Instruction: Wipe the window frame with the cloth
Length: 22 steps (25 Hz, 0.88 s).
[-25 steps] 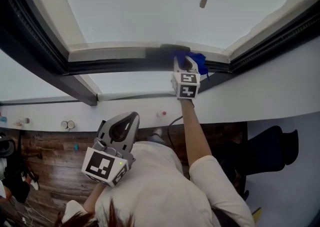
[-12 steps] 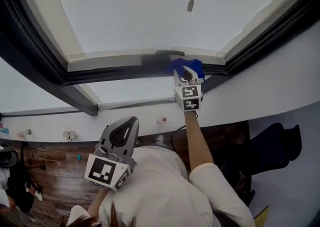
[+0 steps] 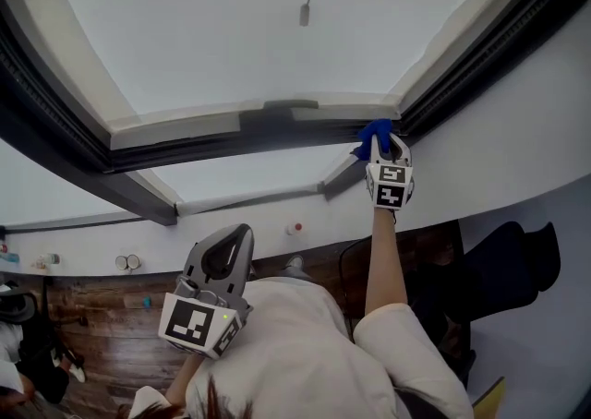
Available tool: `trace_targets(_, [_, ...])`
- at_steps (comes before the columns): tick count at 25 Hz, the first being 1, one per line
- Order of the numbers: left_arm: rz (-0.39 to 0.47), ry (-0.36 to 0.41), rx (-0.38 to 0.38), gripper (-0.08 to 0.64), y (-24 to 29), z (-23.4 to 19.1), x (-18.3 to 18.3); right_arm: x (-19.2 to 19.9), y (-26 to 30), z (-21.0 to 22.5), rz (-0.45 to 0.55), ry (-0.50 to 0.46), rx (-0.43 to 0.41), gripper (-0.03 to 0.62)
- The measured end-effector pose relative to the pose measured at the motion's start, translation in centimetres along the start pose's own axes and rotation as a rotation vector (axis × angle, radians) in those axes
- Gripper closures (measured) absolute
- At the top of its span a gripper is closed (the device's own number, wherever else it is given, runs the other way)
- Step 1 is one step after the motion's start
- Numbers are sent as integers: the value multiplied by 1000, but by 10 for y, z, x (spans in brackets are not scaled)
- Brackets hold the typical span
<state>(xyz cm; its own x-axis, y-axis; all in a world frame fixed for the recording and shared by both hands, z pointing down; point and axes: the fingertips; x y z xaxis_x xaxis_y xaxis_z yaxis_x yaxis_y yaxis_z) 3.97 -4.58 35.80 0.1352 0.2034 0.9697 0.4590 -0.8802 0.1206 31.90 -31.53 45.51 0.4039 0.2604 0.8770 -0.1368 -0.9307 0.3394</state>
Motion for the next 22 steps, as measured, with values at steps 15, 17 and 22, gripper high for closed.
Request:
trace_targets(15, [0,-2,-125,551,27,10,-9,36,31,68,-52,-9,27,514])
trace_targets(17, [10,-8,-158,551,25,5,-13,38,41,68,-71,-41,10,514])
trace_targets(22, [25,-41,-255,551,10,-16,-23,45,56,65,-85,-35,-16,514])
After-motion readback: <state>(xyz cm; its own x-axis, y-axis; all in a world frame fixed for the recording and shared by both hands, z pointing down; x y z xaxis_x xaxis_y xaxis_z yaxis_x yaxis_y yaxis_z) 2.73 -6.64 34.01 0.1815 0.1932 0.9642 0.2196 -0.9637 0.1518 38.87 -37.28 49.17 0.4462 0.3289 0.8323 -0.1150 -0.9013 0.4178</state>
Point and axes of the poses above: the fingertips, and each gripper's own axes: y forward along the fingers, z to its right, x out of its underside, and after that the axes turned 5 degrees about y, right-handed
